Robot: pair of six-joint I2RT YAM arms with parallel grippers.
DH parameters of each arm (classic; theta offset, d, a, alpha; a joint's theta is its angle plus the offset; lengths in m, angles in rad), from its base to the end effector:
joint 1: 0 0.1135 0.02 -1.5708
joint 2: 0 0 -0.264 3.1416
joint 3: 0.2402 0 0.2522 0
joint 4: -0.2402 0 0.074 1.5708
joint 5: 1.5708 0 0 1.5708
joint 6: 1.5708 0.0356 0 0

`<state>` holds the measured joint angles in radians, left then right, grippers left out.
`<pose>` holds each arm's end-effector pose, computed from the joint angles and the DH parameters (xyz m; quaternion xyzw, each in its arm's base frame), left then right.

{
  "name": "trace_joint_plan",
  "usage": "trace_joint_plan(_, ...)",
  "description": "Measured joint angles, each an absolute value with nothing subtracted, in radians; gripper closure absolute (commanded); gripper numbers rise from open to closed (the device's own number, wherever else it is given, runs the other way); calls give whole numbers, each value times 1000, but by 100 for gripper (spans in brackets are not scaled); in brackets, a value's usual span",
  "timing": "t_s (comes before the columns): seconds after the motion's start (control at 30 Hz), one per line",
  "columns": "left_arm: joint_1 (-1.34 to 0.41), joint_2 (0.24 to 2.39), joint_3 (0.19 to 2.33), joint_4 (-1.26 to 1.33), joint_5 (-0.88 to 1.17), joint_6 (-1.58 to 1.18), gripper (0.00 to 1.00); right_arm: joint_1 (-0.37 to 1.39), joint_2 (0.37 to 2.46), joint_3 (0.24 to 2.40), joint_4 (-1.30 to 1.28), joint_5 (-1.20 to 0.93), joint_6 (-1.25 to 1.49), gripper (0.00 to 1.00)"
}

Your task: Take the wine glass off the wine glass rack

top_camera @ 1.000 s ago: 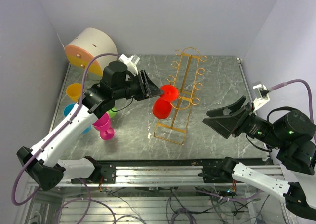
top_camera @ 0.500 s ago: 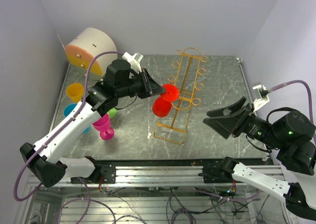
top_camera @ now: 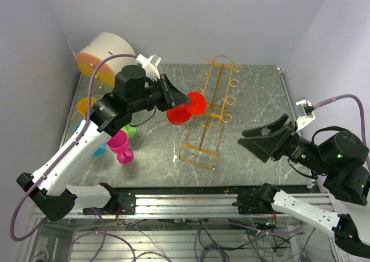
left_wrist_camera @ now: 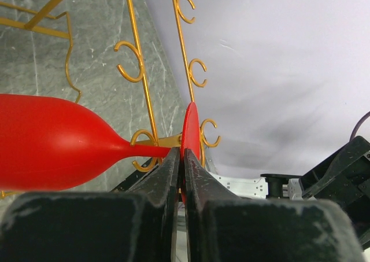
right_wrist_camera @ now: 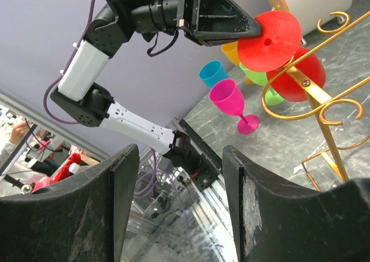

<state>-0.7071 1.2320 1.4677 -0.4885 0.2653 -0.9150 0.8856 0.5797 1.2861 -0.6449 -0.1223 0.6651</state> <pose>0.1926 -0.1769 0.4509 -0.0008 0.7878 -0.5121 0.3422 0.0319 0.0458 0.4695 -0.1195 0.6747 0.5389 0.4900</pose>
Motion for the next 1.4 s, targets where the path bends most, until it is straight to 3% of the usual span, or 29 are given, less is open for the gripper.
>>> trace_joint_plan(0.5,-708,1130,1438,-544,105,-914,89,886,571,1286,-641,-122,674,41)
trace_joint_plan(0.83,-708,908,1271,-429,184,-960,91,886,634,1283,-625,-196,654,40)
trace_joint_plan(1.17,-708,533,1201,-213,253,-1086,92,886,710,1259,-448,-403,612,39)
trace_joint_plan(1.4,-708,473,1172,-173,314,-1108,92,886,842,1258,-294,-603,594,38)
